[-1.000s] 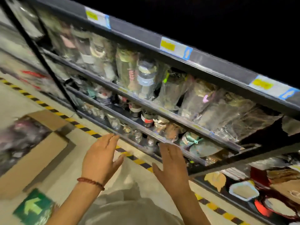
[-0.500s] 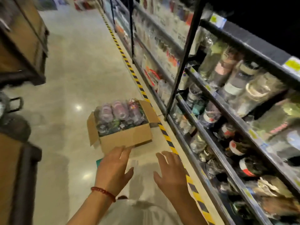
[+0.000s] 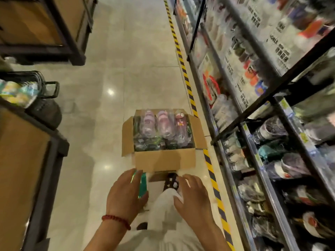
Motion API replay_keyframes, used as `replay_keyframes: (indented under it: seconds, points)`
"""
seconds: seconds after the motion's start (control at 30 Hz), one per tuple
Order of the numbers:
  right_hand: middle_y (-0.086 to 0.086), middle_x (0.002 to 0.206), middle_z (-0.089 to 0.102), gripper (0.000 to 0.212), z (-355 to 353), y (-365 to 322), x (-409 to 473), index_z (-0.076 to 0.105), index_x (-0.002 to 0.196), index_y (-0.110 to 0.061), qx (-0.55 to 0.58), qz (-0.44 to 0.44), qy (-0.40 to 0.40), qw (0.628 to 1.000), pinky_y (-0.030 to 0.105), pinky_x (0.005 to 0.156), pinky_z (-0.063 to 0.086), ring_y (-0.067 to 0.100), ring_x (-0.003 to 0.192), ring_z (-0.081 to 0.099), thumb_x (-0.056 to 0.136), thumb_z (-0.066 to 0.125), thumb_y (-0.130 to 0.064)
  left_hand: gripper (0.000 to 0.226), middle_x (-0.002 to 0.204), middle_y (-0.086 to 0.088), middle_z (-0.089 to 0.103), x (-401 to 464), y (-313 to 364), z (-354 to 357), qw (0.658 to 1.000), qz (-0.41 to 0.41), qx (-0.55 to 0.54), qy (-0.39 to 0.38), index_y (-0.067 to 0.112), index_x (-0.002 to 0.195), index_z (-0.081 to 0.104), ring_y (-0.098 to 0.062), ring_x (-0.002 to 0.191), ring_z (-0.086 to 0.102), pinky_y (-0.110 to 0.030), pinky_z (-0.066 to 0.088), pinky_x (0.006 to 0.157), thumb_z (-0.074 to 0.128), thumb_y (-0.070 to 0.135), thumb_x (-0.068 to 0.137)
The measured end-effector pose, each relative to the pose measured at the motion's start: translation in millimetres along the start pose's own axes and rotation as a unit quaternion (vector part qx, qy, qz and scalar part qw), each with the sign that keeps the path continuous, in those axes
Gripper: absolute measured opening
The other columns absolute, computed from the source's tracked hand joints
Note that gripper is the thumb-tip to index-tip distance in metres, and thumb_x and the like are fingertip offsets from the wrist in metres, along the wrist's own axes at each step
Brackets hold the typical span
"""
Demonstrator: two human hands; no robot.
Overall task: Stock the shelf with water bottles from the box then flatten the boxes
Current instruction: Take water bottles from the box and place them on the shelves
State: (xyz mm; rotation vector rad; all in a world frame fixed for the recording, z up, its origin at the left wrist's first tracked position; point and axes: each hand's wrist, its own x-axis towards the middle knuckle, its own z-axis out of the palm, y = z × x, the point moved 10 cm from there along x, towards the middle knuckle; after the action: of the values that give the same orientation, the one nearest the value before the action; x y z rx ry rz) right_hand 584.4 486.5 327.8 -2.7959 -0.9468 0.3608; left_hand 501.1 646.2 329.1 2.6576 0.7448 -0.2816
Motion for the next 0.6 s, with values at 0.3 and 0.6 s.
replay_keyframes:
  seconds: [0.3,0.6]
  points:
    - [0.006,0.097,0.068,0.056,29.1,54.5,195.2,0.066,0.098,-0.014,0.018,-0.001,-0.080,0.997,0.035,0.074,0.056,0.029,0.090,0.068,0.051,0.089,-0.034,0.065,0.132,-0.004,0.054,198.3,-4.5,9.0,0.993,-0.083,-0.078,-0.001,0.015,0.134,0.049,-0.023,0.120,0.051,-0.033,0.043,0.097,0.070,0.040,0.077]
    - [0.007,0.127,0.047,0.049,153.1,105.9,399.7,0.043,0.129,-0.018,0.084,0.066,-0.189,0.976,0.038,0.095,0.042,0.027,0.117,0.043,0.087,0.059,-0.038,0.068,0.129,-0.009,0.052,390.1,-52.8,115.8,0.964,-0.196,-0.145,-0.108,0.015,0.133,0.046,-0.028,0.115,0.052,-0.032,0.043,0.091,0.072,0.037,0.075]
